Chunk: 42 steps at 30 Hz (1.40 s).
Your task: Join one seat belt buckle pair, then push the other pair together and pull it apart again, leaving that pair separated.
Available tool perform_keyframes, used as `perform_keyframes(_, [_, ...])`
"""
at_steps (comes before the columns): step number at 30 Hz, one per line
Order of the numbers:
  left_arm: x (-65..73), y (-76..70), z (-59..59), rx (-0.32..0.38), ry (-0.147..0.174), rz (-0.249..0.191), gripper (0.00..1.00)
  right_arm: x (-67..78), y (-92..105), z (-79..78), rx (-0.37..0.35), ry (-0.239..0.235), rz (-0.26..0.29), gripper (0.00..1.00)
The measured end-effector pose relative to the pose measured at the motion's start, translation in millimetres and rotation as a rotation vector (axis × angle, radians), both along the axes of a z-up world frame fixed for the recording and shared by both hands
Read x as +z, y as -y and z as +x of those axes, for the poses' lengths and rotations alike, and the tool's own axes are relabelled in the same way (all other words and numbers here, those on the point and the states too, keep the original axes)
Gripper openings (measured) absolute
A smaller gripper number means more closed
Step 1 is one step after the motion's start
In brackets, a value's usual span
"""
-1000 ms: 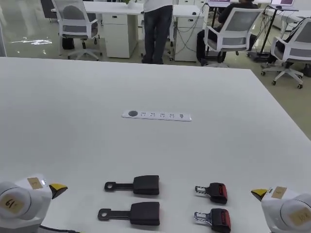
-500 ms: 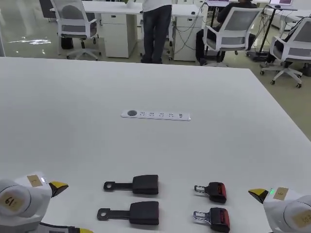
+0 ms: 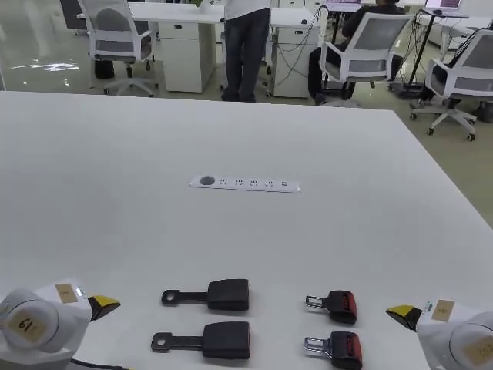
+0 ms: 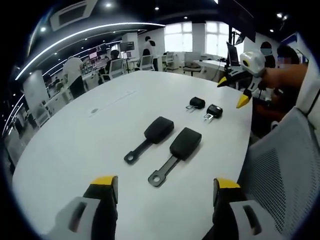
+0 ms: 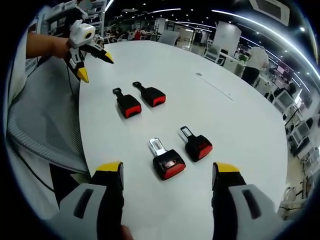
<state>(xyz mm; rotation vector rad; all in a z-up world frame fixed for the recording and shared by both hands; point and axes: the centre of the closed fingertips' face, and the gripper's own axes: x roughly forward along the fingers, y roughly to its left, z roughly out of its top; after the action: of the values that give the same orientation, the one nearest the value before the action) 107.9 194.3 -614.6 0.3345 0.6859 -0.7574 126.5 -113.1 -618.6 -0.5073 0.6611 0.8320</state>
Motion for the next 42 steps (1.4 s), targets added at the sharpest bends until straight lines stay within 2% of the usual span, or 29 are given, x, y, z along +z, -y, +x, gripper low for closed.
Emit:
perform_keyframes(1, [-1.3,1.2,-0.6,-0.009,-0.008,-0.003,0.77,-1.1,1.0,0.9,0.004,-0.002,-0.002,0.69])
perform_keyframes(2, [-3.1,4.4,-4.6,-0.032,-0.031,-0.005,0.73,-1.5,1.1,1.0,0.006,-0.003,-0.003,0.68])
perform_keyframes(3, [-3.9,6.3,-5.9,-0.051,-0.033,0.003,0.70,-2.5,1.6,0.8,0.009,-0.008,-0.007,0.68])
perform_keyframes(5, [-6.0,7.1,-5.5,-0.075,-0.017,0.036,0.68,-4.0,2.8,0.5,0.014,-0.009,-0.020,0.67])
perform_keyframes(10, [-7.6,13.1,-2.4,-0.102,-0.018,0.035,0.66,-9.8,2.2,1.4,0.036,-0.022,-0.031,0.63])
perform_keyframes(15, [-9.6,20.0,0.0,-0.138,-0.014,0.050,0.64,-9.0,-1.0,3.3,0.059,-0.022,-0.033,0.60])
perform_keyframes(20, [-11.1,29.2,6.8,-0.174,-0.013,0.060,0.61,-14.3,-2.9,5.9,0.096,-0.030,-0.051,0.56])
perform_keyframes(25, [-9.7,47.8,16.2,-0.222,-0.008,0.065,0.58,-17.2,-6.2,6.3,0.127,-0.037,-0.069,0.55])
perform_keyframes(28, [-15.8,52.4,19.7,-0.245,-0.015,0.072,0.56,-20.8,-9.9,7.3,0.152,-0.046,-0.080,0.53])
perform_keyframes(31, [-21.4,61.8,23.7,-0.270,-0.036,0.079,0.55,-24.5,-12.4,8.5,0.175,-0.052,-0.090,0.52])
perform_keyframes(35, [-34.5,69.3,27.7,-0.325,-0.039,0.124,0.53,-29.7,-15.0,10.9,0.203,-0.055,-0.100,0.48])
perform_keyframes(37, [-31.8,75.1,29.8,-0.347,-0.043,0.137,0.53,-33.1,-16.3,11.5,0.219,-0.064,-0.106,0.46])
perform_keyframes(42, [-36.7,81.1,35.9,-0.366,-0.059,0.148,0.51,-38.9,-15.5,14.8,0.248,-0.074,-0.130,0.42])
